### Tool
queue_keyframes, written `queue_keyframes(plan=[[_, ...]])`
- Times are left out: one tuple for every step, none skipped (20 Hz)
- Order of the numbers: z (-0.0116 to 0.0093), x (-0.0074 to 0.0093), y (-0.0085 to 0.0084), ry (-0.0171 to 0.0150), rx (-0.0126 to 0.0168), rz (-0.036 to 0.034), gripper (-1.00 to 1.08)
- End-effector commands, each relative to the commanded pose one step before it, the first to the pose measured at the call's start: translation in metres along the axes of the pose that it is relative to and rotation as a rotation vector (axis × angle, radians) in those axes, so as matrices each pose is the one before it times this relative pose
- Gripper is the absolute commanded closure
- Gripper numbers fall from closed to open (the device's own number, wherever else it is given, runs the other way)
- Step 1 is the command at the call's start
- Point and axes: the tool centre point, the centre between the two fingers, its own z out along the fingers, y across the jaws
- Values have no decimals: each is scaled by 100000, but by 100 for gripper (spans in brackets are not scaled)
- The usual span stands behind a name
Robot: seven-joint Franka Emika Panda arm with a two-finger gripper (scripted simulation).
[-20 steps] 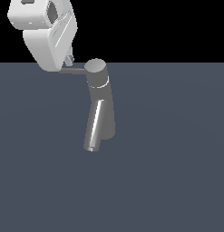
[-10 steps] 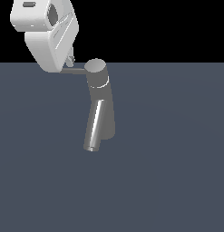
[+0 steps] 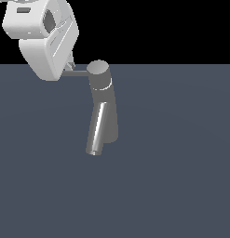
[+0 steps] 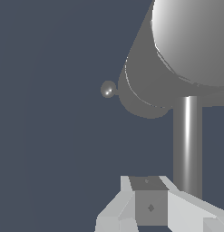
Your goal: Turn on the faucet by rotating a designated handle.
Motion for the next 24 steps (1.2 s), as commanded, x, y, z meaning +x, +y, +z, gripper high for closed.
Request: queue_keyframes(plan=[[13,-78,907,51,-71,-38,108],[4,-37,351,0,0,0,108],[2,-15,349,27,12,39,108],[4,-38,362,0,0,0,108],[3,-16,360,27,11,39,108],[4,-40,373,0,0,0,108],[3,-17,370,27,10,40,108],[4,-41,383,0,0,0,108],[4,-19,381,26,8,40,108],[4,-43,394,0,0,0,108],[4,-45,400,0,0,0,108],[7,-23,398,23,4,43,108],[0,0,0,0,0,0,108],[-198,-735,-664,-1201,747,-816,108],[3,175,208,36,-22,25,108],[3,176,209,36,-22,25,108],[3,176,210,36,-22,25,108],[3,177,211,36,-22,25,108],[10,184,210,51,-32,35,108],[3,178,212,36,-22,25,108],[3,179,213,36,-22,24,108],[3,179,213,36,-22,24,108],[10,186,213,51,-32,35,108],[3,180,215,36,-22,24,108]])
